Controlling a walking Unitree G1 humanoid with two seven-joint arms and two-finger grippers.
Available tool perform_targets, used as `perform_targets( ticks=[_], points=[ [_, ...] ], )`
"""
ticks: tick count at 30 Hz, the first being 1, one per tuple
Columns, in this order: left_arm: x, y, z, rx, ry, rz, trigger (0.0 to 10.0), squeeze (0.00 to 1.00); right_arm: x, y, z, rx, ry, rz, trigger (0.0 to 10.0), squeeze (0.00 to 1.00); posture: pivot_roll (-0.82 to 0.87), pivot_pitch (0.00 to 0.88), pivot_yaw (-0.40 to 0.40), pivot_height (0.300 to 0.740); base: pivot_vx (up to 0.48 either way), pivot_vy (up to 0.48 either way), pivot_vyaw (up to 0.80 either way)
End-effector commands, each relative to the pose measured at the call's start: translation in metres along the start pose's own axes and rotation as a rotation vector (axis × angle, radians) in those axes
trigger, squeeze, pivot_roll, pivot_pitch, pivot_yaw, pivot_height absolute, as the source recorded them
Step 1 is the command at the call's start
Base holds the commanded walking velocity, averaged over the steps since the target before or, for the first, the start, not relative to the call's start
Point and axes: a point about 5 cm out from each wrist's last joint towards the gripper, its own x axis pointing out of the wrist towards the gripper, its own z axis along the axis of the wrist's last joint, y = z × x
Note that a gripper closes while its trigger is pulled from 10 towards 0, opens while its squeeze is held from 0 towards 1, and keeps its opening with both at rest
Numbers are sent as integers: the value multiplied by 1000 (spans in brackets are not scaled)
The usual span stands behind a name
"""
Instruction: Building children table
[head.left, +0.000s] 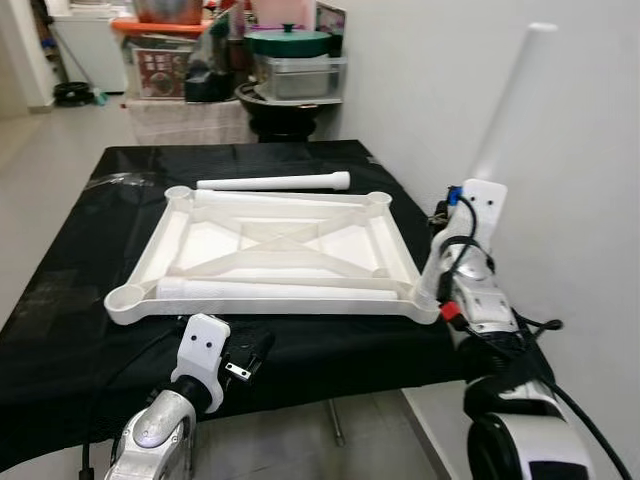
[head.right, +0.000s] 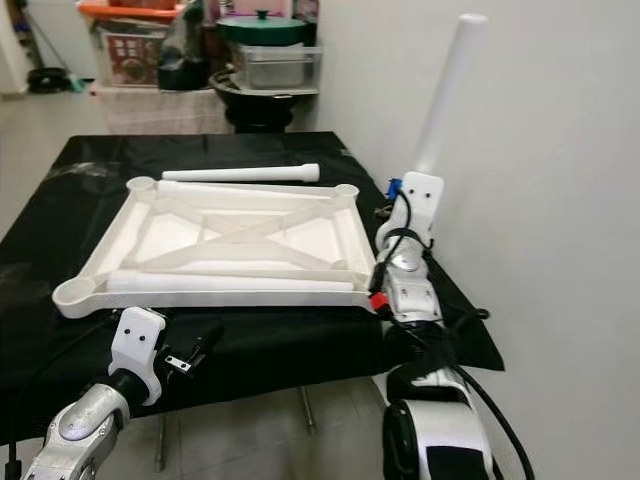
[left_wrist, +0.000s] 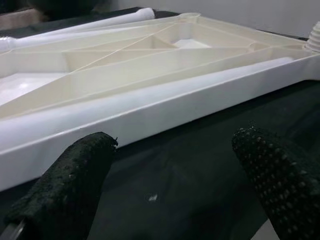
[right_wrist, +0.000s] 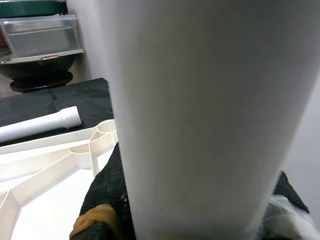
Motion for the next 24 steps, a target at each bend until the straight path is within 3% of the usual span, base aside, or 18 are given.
perform_targets(
  ticks=[1, 8, 9, 12, 13, 14, 15, 16, 17, 18, 19, 22, 24],
  points=[
    [-1, 1, -4, 7, 20, 8, 10000, 0, -7, 5, -36, -18, 146, -1, 0, 0, 55, 0, -69, 740, 0, 0, 0],
    [-3, -3, -7, -1, 26, 10, 10000, 0, -11, 8, -32, -55, 120, -14, 0, 0, 42, 0, -69, 740, 0, 0, 0],
    [-2, -4, -7, -3, 26, 8, 10000, 0, -10, 10, -29, -66, 105, 6, 10000, 0, 41, 0, -67, 740, 0, 0, 0],
    [-1, -5, -6, -5, 24, 6, 10000, 0, -10, 11, -21, -69, 59, 28, 10000, 0, 41, 0, -66, 740, 0, 0, 0],
    [-1, -5, -6, -5, 22, 5, 10000, 0, -9, 9, -18, -67, 42, 32, 10000, 592, 41, 0, -67, 740, 0, 0, 0],
    [-1, -5, -6, -5, 22, 5, 10000, 0, -9, 9, -18, -67, 42, 32, 10000, 592, 41, 0, -67, 740, 0, 0, 0],
    [0, -4, -5, -5, 21, 4, 10000, 0, -9, 7, -16, -55, 29, 36, 10000, 1000, 41, 0, -67, 740, 0, 0, 0],
    [0, -3, -5, -4, 22, 4, 10000, 0, -8, 4, -13, -73, 15, 45, 10000, 1000, 41, 0, -66, 740, 0, 0, 0],
    [-1, -2, -5, -2, 22, 5, 10000, 0, -8, 1, -7, -79, 0, 67, 10000, 380, 45, 0, -66, 740, 0, 0, 0],
    [-1, -2, -5, -2, 22, 5, 10000, 0, -8, 1, -7, -79, 0, 67, 10000, 380, 45, 0, -66, 740, 0, 0, 0],
    [-1, -1, -5, -1, 22, 5, 10000, 0, -7, -3, -1, -82, -22, 85, 10000, 0, 45, 0, -66, 740, 0, 0, 0],
    [-2, -1, -5, -1, 22, 7, 10000, 0, -8, -12, 14, -65, -77, 151, 10000, 0, 47, 0, -67, 740, 0, 0, 0],
    [-4, -1, -6, 0, 25, 9, 10000, 0, -10, -24, 27, -83, -124, 276, 10000, 0, 55, 0, -71, 740, 0, 0, 0]
  ],
)
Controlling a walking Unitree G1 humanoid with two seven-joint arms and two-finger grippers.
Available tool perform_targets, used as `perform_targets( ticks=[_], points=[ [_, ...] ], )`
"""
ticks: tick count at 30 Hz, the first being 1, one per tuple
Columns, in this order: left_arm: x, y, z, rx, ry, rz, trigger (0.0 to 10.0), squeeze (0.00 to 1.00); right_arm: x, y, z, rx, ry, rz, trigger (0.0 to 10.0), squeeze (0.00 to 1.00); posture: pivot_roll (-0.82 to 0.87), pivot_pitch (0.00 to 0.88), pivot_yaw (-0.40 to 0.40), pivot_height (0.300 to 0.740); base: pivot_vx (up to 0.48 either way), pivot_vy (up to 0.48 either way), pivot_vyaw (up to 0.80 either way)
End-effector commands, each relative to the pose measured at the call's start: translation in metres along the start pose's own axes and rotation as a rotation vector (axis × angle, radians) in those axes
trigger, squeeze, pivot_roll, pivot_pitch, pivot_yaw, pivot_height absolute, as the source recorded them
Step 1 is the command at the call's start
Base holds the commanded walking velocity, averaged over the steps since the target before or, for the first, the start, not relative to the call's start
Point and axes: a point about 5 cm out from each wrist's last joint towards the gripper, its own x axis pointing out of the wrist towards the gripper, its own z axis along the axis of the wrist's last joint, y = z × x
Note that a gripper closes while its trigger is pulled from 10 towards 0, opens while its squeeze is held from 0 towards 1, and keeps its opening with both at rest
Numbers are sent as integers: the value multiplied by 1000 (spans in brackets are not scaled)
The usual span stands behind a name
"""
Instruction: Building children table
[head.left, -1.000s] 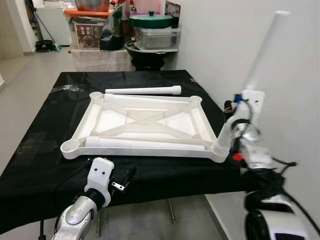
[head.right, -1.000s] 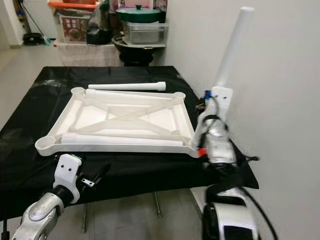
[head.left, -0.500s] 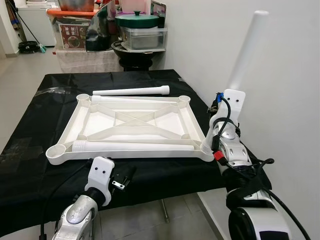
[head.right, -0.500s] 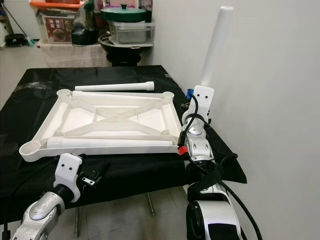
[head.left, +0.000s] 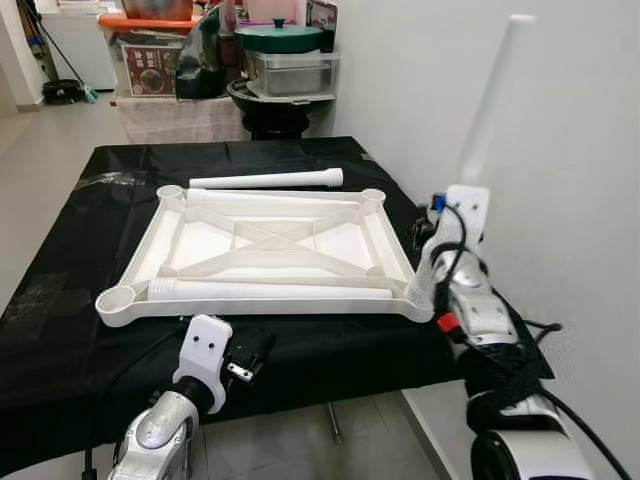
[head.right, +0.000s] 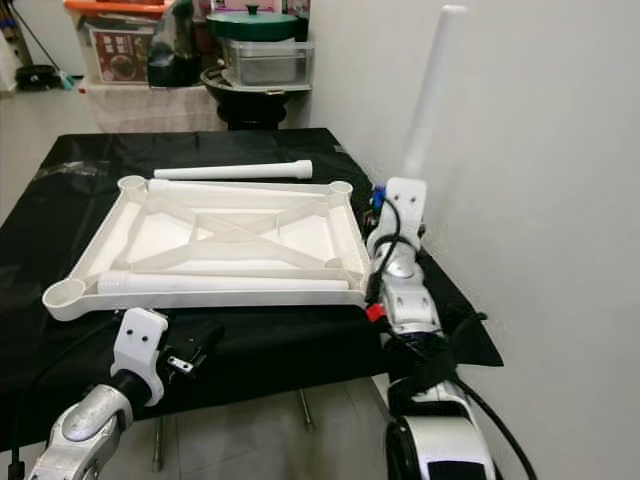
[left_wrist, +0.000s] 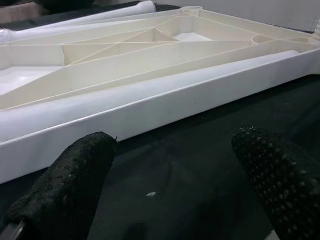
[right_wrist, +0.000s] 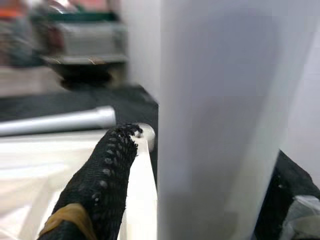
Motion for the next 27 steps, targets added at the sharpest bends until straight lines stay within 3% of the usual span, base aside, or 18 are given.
perform_targets(
  ticks=[1, 2, 3, 6, 7, 8, 11, 14, 19, 20, 27],
  points=[
    [-3, 2, -3, 3, 16, 5, 10000, 0, -3, -2, 2, 10, -1, 64, 10000, 0, 55, 0, -71, 740, 0, 0, 0],
    [-4, 2, -4, 4, 16, 7, 10000, 0, -5, -8, 6, 12, -25, 140, 10000, 0, 54, 0, -70, 740, 0, 0, 0],
    [-4, 2, -4, 4, 16, 7, 10000, 0, -5, -8, 6, 12, -25, 140, 10000, 0, 54, 0, -70, 740, 0, 0, 0],
    [-4, 4, -4, 5, 18, 12, 10000, 0, -5, -48, 3, -71, 12, 287, 10000, 0, 52, 0, -68, 740, 0, 0, 0],
    [-4, 4, -4, 5, 18, 11, 10000, 0, -5, -60, 2, -103, 24, 310, 10000, 0, 52, 0, -68, 740, 0, 0, 0],
    [-4, 4, -4, 5, 18, 11, 10000, 0, -5, -60, 2, -103, 24, 310, 10000, 0, 52, 0, -68, 740, 0, 0, 0],
    [-3, 4, -4, 6, 16, 9, 10000, 0, -3, -82, 0, -145, 86, 348, 10000, 0, 49, 0, -67, 740, 0, 0, 0],
    [-2, 4, -3, 8, 14, 5, 10000, 0, -1, -93, -2, -127, 143, 371, 10000, 0, 51, 0, -63, 740, 0, 0, 0],
    [-1, 4, -3, 11, 12, 2, 10000, 0, 3, -98, -3, -97, 155, 356, 10000, 0, 56, 0, -66, 740, 0, 0, 0],
    [-1, 4, -3, 12, 12, 2, 10000, 0, 3, -98, -3, -95, 156, 355, 0, 0, 56, 0, -66, 740, 0, 0, 0],
    [-4, 7, -2, 18, 12, 9, 10000, 0, 6, -89, -5, -29, 139, 364, 0, 0, 71, 0, -71, 740, 0, 0, 0]
  ],
)
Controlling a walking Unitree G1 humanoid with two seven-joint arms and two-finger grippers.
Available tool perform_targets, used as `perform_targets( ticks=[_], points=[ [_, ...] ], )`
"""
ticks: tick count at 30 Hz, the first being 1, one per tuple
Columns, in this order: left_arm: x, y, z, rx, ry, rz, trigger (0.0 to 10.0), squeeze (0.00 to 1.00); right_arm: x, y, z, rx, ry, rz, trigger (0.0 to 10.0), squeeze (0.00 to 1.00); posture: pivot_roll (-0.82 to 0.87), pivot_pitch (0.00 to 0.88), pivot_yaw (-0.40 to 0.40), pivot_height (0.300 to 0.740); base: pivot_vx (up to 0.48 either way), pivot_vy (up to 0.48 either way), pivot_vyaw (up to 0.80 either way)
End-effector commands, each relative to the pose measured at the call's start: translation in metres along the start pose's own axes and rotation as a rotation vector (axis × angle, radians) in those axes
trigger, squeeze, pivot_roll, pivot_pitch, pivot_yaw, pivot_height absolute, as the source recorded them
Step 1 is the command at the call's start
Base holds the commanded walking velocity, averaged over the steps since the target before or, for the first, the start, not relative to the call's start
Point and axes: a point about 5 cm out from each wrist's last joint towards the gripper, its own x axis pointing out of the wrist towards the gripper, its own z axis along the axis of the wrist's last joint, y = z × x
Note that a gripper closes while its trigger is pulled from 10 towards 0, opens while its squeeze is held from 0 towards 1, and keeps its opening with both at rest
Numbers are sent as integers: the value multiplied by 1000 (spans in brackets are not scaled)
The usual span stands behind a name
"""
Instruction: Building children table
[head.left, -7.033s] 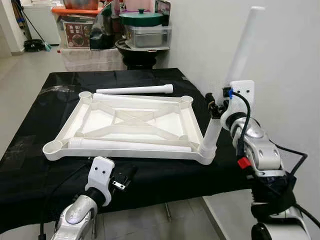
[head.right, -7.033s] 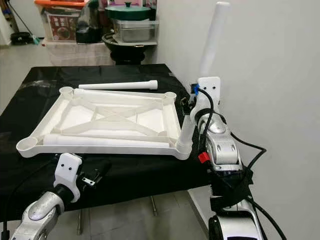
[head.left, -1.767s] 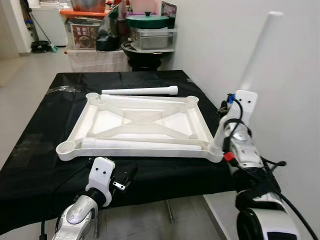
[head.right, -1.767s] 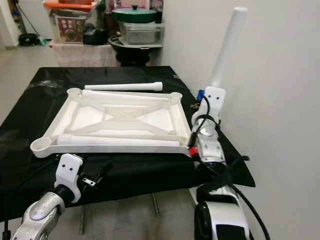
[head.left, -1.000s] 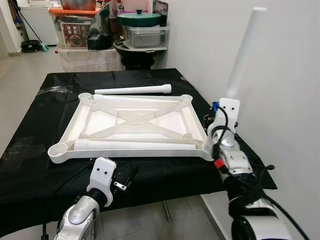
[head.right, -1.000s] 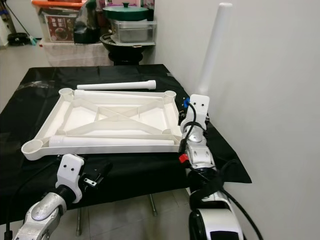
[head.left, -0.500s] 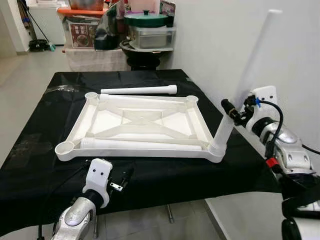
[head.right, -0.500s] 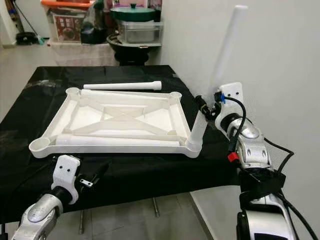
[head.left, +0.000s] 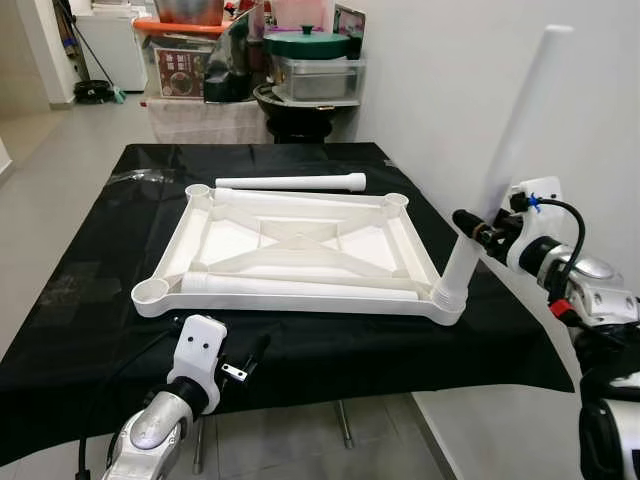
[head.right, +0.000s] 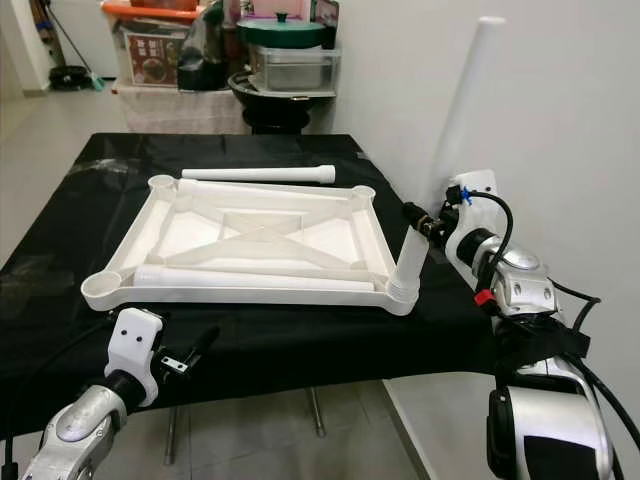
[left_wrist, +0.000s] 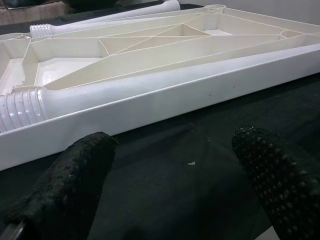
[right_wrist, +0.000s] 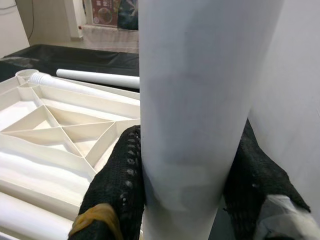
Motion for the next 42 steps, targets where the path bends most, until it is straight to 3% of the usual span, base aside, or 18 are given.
perform_targets(
  ticks=[1, 12, 13, 14, 15, 16, 19, 21, 22, 25, 28, 29, 30, 37, 38, 39, 40, 42],
  points=[
    [-2, 0, -2, 9, 5, -8, 10000, 0, 0, -3, 2, 8, -21, -29, 0, 0, 71, 0, -71, 740, 0, 0, 0],
    [2, -1, 0, 16, 2, -22, 10000, 0, -1, -15, 8, -15, -37, -195, 0, 0, 55, 0, -55, 740, 0, 0, 0],
    [2, 0, 0, 16, 2, -21, 10000, 0, -1, -19, 6, -10, -27, -348, 0, 0, 47, 0, -57, 740, 0, 0, 0],
    [2, 0, 0, 16, 2, -21, 10000, 0, -1, -19, 6, -10, -27, -348, 0, 0, 47, 0, -57, 740, 0, 0, 0],
    [2, 0, -1, 17, 5, -17, 10000, 0, -2, -18, 0, 22, -23, -519, 0, 0, 48, 0, -56, 740, 0, 0, 0],
    [2, -1, -1, 14, 6, -13, 10000, 0, -1, -7, -11, 64, -9, -635, 0, 0, 50, 0, -58, 740, 0, 0, 0],
    [3, -3, -2, 10, 7, -11, 10000, 0, 4, 15, -21, 108, 4, -675, 0, 0, 52, 0, -53, 740, 0, 0, 0],
    [4, -6, -2, 7, 9, -15, 10000, 0, 16, 62, -34, 171, 32, -605, 0, 0, 54, 0, -50, 740, 0, 0, 0],
    [4, -6, -2, 7, 9, -15, 10000, 0, 16, 62, -34, 171, 32, -605, 0, 0, 54, 0, -50, 740, 0, 0, 0],
    [4, -4, -2, 14, 15, -14, 10000, 0, 28, 93, -34, 182, 26, -522, 0, 0, 49, 0, -53, 740, 0, 0, 0],
    [5, -1, -2, 17, 15, -3, 10000, 0, 33, 96, -32, 183, 31, -509, 0, 0, 49, 0, -60, 740, 0, 0, 0],
    [6, -1, -2, 16, 13, 3, 10000, 0, 34, 94, -29, 173, 26, -505, 9059, 0, 46, 0, -60, 740, 0, 0, 0],
    [6, -1, -2, 14, 13, 7, 10000, 0, 34, 94, -26, 168, 23, -512, 10000, 0, 46, 0, -60, 740, 0, 0, 0],
    [6, -3, -2, 9, 13, 7, 10000, 0, 31, 92, -18, 159, -19, -516, 10000, 0, 43, 0, -61, 740, 0, 0, 0],
    [6, -4, -3, 8, 13, 6, 10000, 0, 29, 91, -15, 157, -30, -519, 10000, 1000, 43, 0, -61, 740, 0, 0, 0],
    [6, -4, -3, 8, 13, 6, 10000, 0, 29, 91, -15, 157, -30, -519, 10000, 1000, 43, 0, -61, 740, 0, 0, 0],
    [6, -3, -2, 7, 11, 4, 10000, 0, 27, 89, -11, 138, -45, -496, 10000, 0, 42, 0, -61, 740, 0, 0, 0],
    [6, -3, -2, 5, 7, 1, 10000, 0, 26, 87, -7, 65, -52, -449, 10000, 0, 40, 0, -61, 740, 0, 0, 0]
  ],
)
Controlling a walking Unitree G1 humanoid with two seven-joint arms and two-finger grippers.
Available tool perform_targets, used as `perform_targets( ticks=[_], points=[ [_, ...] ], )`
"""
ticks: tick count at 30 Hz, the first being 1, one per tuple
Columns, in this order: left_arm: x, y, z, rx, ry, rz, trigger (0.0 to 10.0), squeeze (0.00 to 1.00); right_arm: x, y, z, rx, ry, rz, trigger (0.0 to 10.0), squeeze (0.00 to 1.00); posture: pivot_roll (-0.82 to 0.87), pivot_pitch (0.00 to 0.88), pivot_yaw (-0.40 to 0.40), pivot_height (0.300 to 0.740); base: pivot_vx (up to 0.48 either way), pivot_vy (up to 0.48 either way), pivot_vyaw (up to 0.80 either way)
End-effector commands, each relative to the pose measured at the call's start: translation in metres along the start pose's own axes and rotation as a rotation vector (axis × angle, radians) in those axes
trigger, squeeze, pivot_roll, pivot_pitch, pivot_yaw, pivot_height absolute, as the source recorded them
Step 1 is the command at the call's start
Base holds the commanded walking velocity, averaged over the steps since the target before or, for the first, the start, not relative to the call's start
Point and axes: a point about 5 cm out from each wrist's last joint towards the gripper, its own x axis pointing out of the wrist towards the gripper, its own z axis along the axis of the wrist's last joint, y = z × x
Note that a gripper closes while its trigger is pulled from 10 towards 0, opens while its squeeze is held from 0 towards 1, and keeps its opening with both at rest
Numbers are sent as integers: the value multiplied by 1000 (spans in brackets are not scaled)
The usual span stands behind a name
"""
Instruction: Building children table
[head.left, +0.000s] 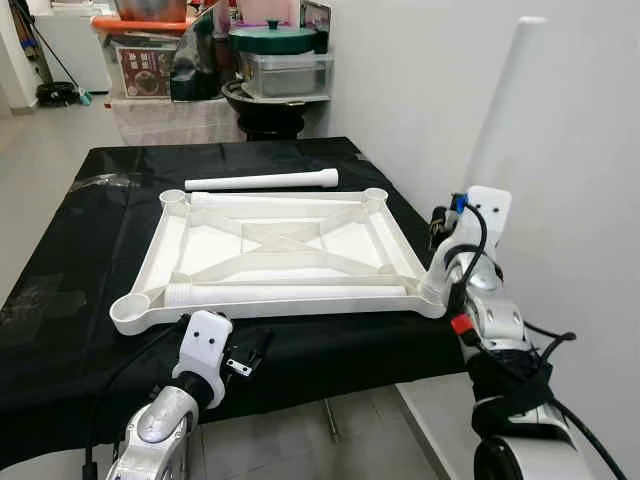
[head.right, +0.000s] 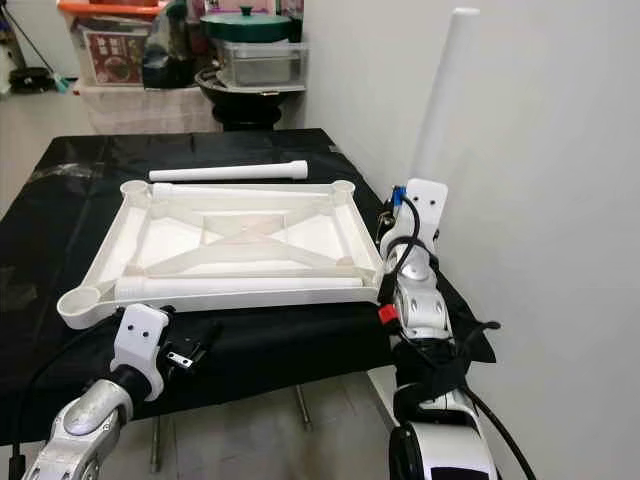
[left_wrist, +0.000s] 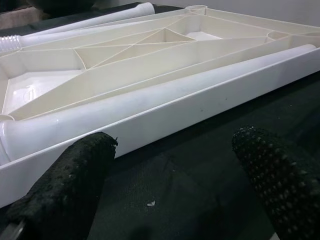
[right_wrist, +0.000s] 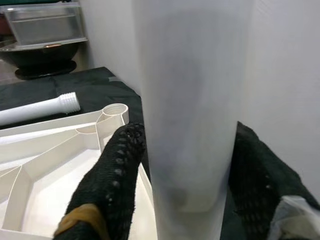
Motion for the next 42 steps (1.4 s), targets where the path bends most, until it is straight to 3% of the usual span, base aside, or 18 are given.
perform_targets(
  ticks=[1, 3, 6, 7, 10, 12, 15, 23, 24, 31, 32, 34, 35, 42],
  points=[
    [0, 0, -4, -3, 15, -1, 10000, 0, -1, 1, 5, -62, -18, 76, 10000, 0, 40, 0, -61, 740, 0, 0, 0],
    [-1, -1, -3, -9, 6, -9, 10000, 0, 1, -6, 16, -72, -68, 227, 10000, 0, 43, 0, -64, 740, 0, 0, 0],
    [-3, -1, -3, -12, 7, -10, 10000, 0, 1, -36, 21, -219, -38, 463, 10000, 0, 46, 0, -62, 740, 0, 0, 0],
    [-4, 0, -4, -11, 9, -11, 10000, 0, 1, -49, 22, -267, -19, 489, 10000, 0, 41, 0, -59, 740, 0, 0, 0],
    [-4, 0, -5, -11, 11, -11, 10000, 0, 2, -57, 23, -290, -11, 493, 10000, 0, 41, 0, -59, 740, 0, 0, 0],
    [-3, 0, -5, -10, 12, -13, 10000, 0, 4, -77, 23, -368, 24, 494, 10000, 0, 38, 0, -55, 740, 0, 0, 0],
    [-2, 0, -4, -9, 11, -17, 10000, 0, 6, -87, 23, -395, 50, 490, 10000, 0, 37, 0, -54, 740, 0, 0, 0],
    [-1, 1, -2, -4, 5, -24, 10000, 0, 16, -79, 23, -286, 93, 530, 9608, 0, 56, 0, -60, 740, 0, 0, 0],
    [-1, 1, -2, -3, 6, -23, 10000, 0, 17, -76, 24, -261, 92, 541, 10000, 0, 59, 0, -61, 740, 0, 0, 0],
    [-1, 1, -2, -1, 6, -21, 10000, 0, 21, -69, 25, -205, 82, 552, 10000, 0, 65, 0, -65, 740, 0, 0, 0],
    [-2, 1, -2, -1, 6, -20, 10000, 0, 22, -71, 25, -203, 86, 541, 2863, 0, 66, 0, -65, 740, 0, 0, 0],
    [-2, 2, -2, 0, 7, -20, 10000, 0, 23, -72, 24, -202, 88, 536, 2863, 0, 66, 0, -65, 740, 0, 0, 0],
    [-2, 1, -3, 1, 7, -20, 10000, 0, 23, -75, 24, -201, 90, 520, 0, 0, 64, 0, -65, 740, 0, 0, 0],
    [-2, 1, -4, 3, 10, -23, 10000, 0, 25, -84, 27, -204, 73, 457, 0, 0, 56, 0, -60, 740, 0, 0, 0]
  ],
)
